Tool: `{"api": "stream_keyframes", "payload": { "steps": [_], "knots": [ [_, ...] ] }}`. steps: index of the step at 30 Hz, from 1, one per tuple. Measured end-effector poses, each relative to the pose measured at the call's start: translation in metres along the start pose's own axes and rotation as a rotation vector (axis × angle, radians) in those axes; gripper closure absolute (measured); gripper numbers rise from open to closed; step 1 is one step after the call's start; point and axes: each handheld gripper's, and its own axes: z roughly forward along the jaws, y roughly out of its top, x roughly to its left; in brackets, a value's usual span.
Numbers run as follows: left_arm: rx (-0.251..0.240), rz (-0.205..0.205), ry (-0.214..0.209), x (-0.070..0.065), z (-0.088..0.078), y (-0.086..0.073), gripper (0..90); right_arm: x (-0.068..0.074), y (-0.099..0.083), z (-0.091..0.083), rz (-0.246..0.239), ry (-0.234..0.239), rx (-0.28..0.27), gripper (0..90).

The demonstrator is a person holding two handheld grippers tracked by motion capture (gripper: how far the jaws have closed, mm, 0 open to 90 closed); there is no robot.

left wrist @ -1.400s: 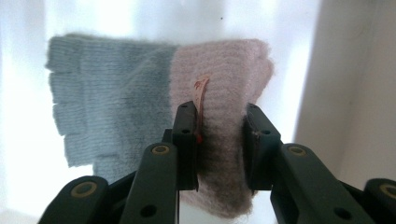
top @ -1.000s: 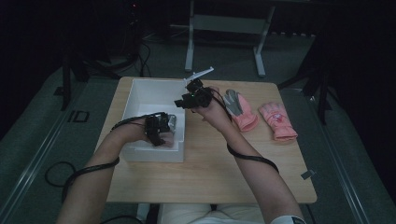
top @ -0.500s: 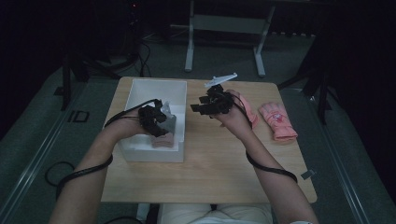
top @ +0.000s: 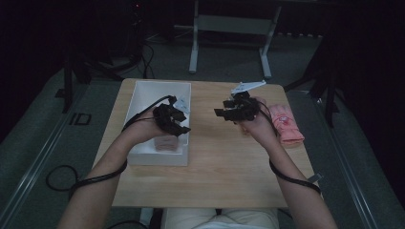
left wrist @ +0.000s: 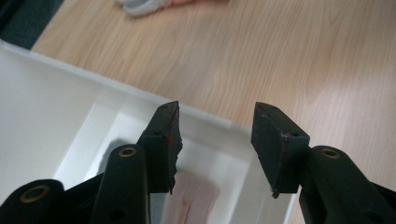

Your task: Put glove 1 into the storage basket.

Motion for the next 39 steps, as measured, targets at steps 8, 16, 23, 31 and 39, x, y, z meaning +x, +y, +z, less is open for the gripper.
{"api": "stream_keyframes", "payload": {
  "steps": [8, 16, 23, 31, 39],
  "knots": [
    [-0.054, -0.024, -0.015, -0.025, 0.012, 0.022, 53.3, -0.015, -0.019, -0.015, -0.007, -0.044, -0.006, 47.3],
    [-0.097, -0.082, 0.023, -0.051, 0.028, 0.040, 54.3, -0.031, -0.037, -0.029, 0.009, -0.081, -0.012, 48.2],
    [-0.194, -0.121, 0.032, -0.078, 0.041, 0.044, 52.8, -0.048, -0.052, -0.040, 0.031, -0.118, -0.026, 48.8],
    [-0.220, -0.051, 0.065, -0.123, 0.075, 0.029, 52.8, -0.074, -0.079, -0.044, 0.068, -0.184, -0.008, 52.0],
    [-0.218, -0.059, 0.056, -0.151, 0.104, 0.001, 52.8, -0.091, -0.094, -0.030, 0.104, -0.233, 0.008, 55.5]
  ]
}}
